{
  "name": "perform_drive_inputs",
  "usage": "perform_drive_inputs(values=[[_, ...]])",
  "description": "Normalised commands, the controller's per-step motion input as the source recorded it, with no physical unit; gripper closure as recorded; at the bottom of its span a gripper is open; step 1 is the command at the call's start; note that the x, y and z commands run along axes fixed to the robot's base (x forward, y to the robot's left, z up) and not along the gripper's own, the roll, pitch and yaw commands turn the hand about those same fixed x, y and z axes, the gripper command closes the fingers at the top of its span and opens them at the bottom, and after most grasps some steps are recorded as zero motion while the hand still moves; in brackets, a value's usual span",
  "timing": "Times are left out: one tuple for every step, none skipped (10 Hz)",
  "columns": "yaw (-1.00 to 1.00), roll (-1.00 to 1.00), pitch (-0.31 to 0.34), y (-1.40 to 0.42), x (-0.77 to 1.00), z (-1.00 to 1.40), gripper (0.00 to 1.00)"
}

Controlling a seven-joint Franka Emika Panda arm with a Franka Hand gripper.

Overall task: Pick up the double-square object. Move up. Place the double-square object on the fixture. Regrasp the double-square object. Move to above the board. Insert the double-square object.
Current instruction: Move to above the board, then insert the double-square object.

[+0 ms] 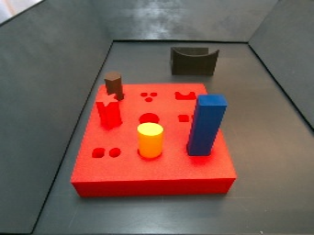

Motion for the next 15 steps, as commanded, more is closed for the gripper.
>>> perform_drive_inputs(values=[[-0.15,-1.00,-0.011,-1.00,-0.55,0.18,1.00],[-0.15,-1.00,-0.018,-1.00,-0.59,0.19,1.00],[-0.15,-1.00,-0.022,-1.00,-0.60,0.17,1.00],[-0.16,-1.00,-0.018,-1.00,-0.62,0.18,1.00],[-0.16,-1.00,-0.013,-1.00,-0.64,0.18,1.00],[-0.16,-1.00,-0.008,-1.00,-0.67,0.18,1.00],[-0.16,-1.00,-0.005,-0.98,-0.69,0.18,1.00],[-0.16,-1.00,-0.004,-0.58,-0.45,0.11,1.00],[-0.15,-1.00,-0.004,-0.28,-0.28,0.05,1.00],[-0.14,-1.00,0.002,-0.13,-0.17,0.02,1.00],[-0.13,-0.96,-0.002,-0.07,-0.12,0.03,1.00],[-0.07,-0.66,-0.018,-0.03,-0.09,0.00,1.00],[-0.04,-0.46,-0.028,0.00,-0.08,0.00,1.00],[-0.03,-0.36,-0.033,0.00,-0.07,0.01,1.00],[0.00,0.00,-0.004,0.00,0.00,0.00,1.00]])
